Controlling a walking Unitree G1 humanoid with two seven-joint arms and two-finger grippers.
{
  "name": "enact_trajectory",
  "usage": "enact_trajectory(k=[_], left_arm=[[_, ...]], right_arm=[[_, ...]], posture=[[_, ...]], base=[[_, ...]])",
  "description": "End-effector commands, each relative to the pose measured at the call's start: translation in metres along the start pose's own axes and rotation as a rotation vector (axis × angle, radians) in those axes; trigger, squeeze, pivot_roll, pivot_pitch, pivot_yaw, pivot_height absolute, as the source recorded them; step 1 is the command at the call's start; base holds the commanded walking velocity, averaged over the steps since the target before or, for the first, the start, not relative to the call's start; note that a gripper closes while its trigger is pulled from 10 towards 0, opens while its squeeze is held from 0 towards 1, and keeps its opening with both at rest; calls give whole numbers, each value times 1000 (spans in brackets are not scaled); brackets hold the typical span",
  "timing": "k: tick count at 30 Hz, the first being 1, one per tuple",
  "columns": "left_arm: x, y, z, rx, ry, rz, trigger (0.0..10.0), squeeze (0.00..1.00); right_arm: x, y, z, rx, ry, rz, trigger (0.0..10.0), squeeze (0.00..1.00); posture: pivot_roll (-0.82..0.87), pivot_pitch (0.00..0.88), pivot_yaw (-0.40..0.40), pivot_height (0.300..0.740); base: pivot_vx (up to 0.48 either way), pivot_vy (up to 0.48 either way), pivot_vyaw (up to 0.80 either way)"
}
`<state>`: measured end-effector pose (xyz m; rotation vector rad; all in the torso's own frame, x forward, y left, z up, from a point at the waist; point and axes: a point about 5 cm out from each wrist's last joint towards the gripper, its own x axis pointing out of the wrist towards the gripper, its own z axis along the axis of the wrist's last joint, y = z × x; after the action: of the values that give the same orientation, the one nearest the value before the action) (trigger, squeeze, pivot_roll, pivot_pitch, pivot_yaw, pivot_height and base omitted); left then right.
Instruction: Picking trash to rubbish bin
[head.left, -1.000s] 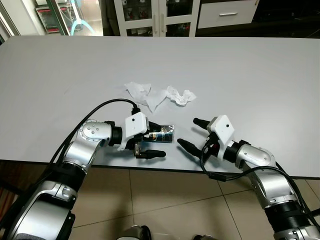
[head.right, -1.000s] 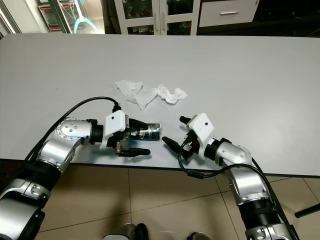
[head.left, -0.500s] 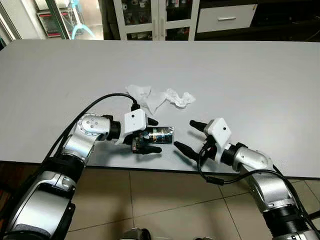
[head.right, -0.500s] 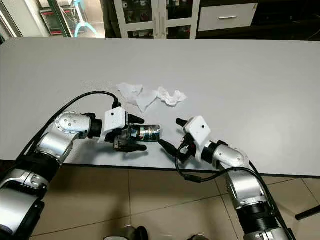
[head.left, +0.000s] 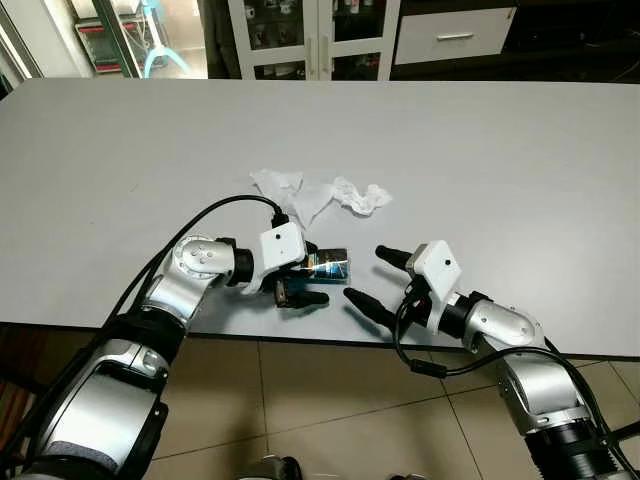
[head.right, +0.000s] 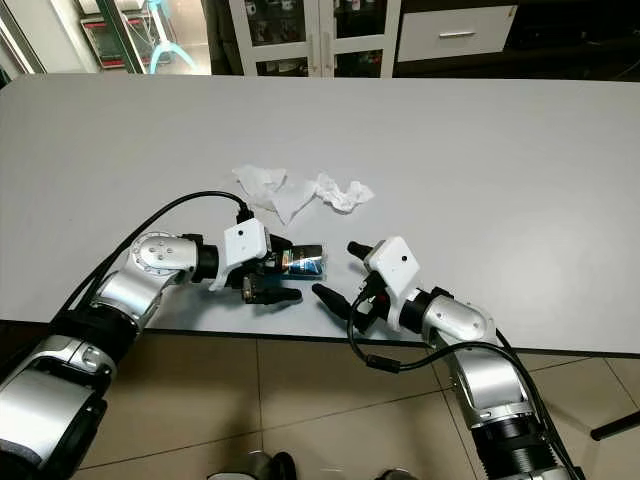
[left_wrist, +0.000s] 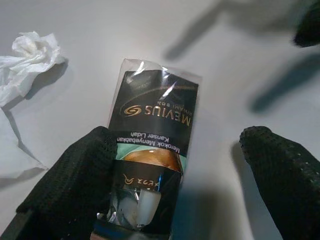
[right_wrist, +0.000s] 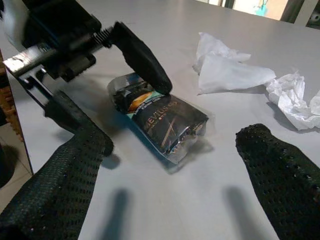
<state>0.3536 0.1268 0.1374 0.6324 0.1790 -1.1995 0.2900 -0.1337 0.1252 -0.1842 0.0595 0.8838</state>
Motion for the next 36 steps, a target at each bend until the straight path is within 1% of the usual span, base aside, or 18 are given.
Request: enact_trajectory(k=[1,8,13,14,15,16,17,18,23,36], left_arm=[[1,3,1,8,12,13,10000,0],[9,-2,-3,-9,24,7,10000,0],[11,-6,-6,-13,32,-3,10000,0],[12,-8,-9,-21,43,-12,8510,0],[12,-9,-10,-23,45,-16,8510,0],[13,-10,-11,-27,47,-18,2314,0],[13,-10,-11,-27,47,-18,2314,0],[15,-13,-12,-32,45,-27,0,0],[17,-18,-14,-29,42,-46,0,0],[16,-18,-14,-28,35,-37,0,0]], right_arm=[[1,3,5,-7,-9,14,10000,0],[1,4,5,-2,-9,10,10000,0],[0,5,5,2,-9,7,10000,0],[0,6,5,5,-9,8,10000,0],[0,7,4,6,-9,8,10000,0],[0,7,4,8,-9,7,10000,0],[0,7,4,8,-9,7,10000,0],[0,7,4,10,-10,6,10000,0],[1,8,4,15,-11,4,10000,0],[2,10,3,18,-10,1,10000,0]], posture=[[-97,102,78,740],[-99,106,77,740],[-101,109,80,740],[-101,109,81,740],[-101,110,81,740],[-102,110,82,740],[-102,110,82,740],[-103,111,83,740],[-103,112,85,740],[-98,106,83,740]], base=[[0,0,0],[0,0,0],[0,0,0],[0,0,0],[0,0,0],[0,0,0],[0,0,0],[0,0,0],[0,0,0],[0,0,0]])
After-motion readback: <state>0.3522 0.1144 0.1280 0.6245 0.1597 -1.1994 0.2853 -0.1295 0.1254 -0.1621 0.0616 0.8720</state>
